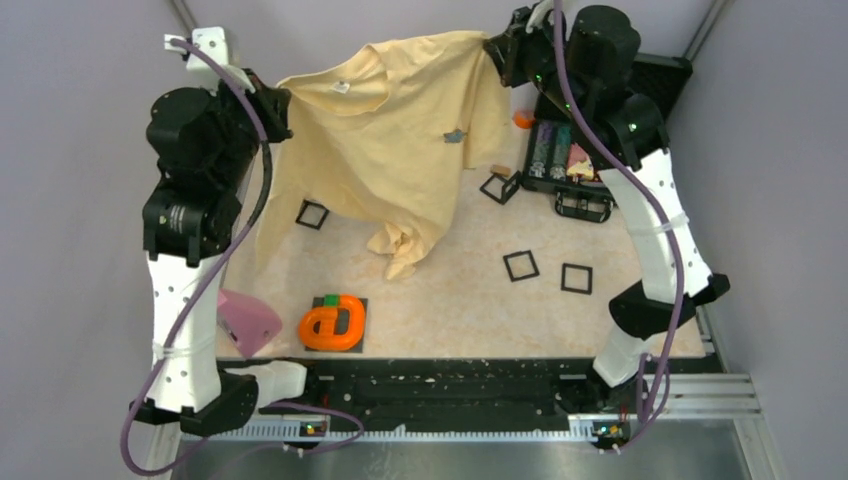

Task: Remove the brooch from the garment

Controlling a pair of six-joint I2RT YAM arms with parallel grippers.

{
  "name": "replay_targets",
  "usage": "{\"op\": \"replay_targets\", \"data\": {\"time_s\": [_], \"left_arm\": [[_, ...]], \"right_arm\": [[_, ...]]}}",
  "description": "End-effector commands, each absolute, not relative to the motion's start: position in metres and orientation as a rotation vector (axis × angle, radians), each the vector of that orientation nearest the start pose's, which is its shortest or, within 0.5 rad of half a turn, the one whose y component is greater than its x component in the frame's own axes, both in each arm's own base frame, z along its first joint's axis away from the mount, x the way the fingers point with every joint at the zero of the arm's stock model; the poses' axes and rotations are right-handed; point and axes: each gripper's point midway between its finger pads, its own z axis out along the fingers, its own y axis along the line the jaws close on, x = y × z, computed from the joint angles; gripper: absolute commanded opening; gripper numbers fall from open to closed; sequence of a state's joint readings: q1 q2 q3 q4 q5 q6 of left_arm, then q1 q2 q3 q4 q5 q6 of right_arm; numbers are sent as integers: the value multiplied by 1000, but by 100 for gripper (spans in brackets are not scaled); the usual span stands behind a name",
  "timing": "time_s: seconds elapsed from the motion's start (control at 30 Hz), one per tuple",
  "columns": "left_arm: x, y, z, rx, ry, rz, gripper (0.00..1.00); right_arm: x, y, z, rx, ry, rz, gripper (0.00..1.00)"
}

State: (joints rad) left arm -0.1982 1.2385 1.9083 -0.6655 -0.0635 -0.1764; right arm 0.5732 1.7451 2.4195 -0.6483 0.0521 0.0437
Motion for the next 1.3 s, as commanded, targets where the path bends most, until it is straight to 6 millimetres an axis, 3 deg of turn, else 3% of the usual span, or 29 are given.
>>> {"op": "replay_targets", "data": {"time_s": [0.0,0.13,0.23,0.3,0.4,0.57,0.67,0.73,0.87,1.0,1.03,1.27], "left_arm": [[296,-67,530,46,1585,-267,0],[255,-74,536,114,1567,-342,0],[222,-75,554,137,1507,-387,0],[202,-77,574,151,1443,-424,0],[179,-85,614,196,1327,-487,0],[191,-98,648,234,1253,-539,0],[194,-103,655,233,1216,-575,0],[198,-102,649,213,1232,-585,0],[232,-89,597,114,1384,-497,0],[287,-79,515,21,1574,-383,0],[301,-77,493,3,1620,-360,0],[373,-90,359,-61,1905,-332,0]], "right_arm": [[367,242,555,-437,1481,503,0],[323,240,567,-494,1418,619,0],[287,236,582,-538,1357,707,0],[259,229,602,-555,1299,758,0],[234,221,629,-554,1223,807,0],[230,211,661,-497,1135,797,0],[235,212,659,-473,1138,799,0],[242,213,647,-454,1185,798,0],[269,220,595,-405,1354,775,0],[312,233,522,-357,1513,718,0],[325,237,495,-346,1570,706,0],[392,268,377,-332,1800,710,0]]}}
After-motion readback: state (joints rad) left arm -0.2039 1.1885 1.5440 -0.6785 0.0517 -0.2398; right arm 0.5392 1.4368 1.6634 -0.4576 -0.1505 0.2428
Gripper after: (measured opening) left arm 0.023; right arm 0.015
